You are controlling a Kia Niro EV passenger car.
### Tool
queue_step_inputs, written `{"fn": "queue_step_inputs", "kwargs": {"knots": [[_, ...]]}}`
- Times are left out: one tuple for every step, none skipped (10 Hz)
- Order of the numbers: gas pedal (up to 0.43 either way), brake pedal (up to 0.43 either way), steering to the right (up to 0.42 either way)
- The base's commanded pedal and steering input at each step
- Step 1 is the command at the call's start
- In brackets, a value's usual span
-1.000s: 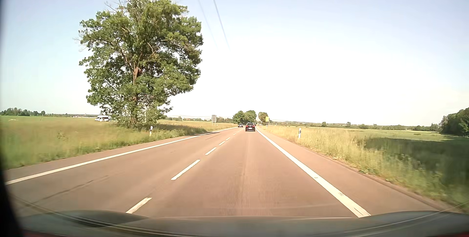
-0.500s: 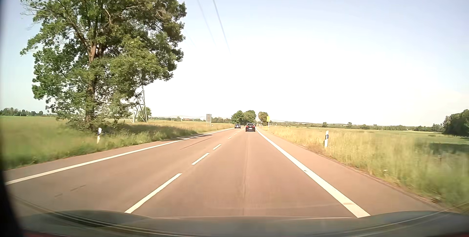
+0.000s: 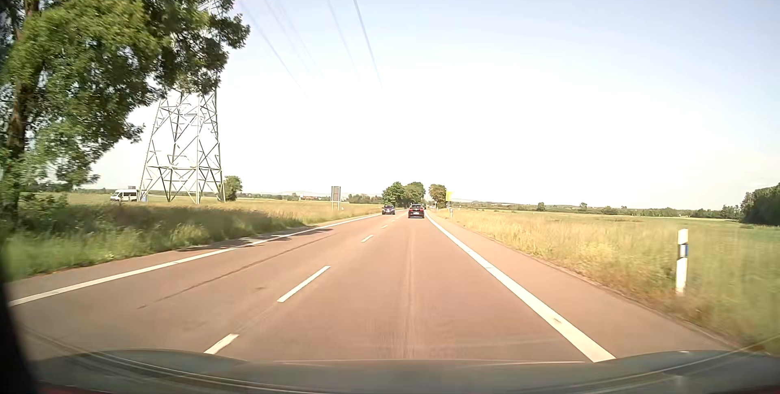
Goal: Follow the waypoints while adhering to traffic rules and regulations
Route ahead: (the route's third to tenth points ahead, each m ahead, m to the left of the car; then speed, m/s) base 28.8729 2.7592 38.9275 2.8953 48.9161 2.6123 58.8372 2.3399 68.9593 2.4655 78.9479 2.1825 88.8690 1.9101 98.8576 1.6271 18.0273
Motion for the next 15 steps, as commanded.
{"fn": "queue_step_inputs", "kwargs": {"knots": [[0.087, 0.030, 0.000], [0.087, 0.030, 0.001], [0.087, 0.030, 0.001], [0.087, 0.030, 0.002], [0.087, 0.030, 0.001], [0.087, 0.030, 0.002], [0.087, 0.030, 0.002], [0.087, 0.030, 0.002], [0.087, 0.030, 0.003], [0.087, 0.030, 0.002], [0.087, 0.030, 0.002], [0.087, 0.030, 0.001], [0.087, 0.030, 0.001], [0.087, 0.030, 0.001], [0.087, 0.030, 0.000]]}}
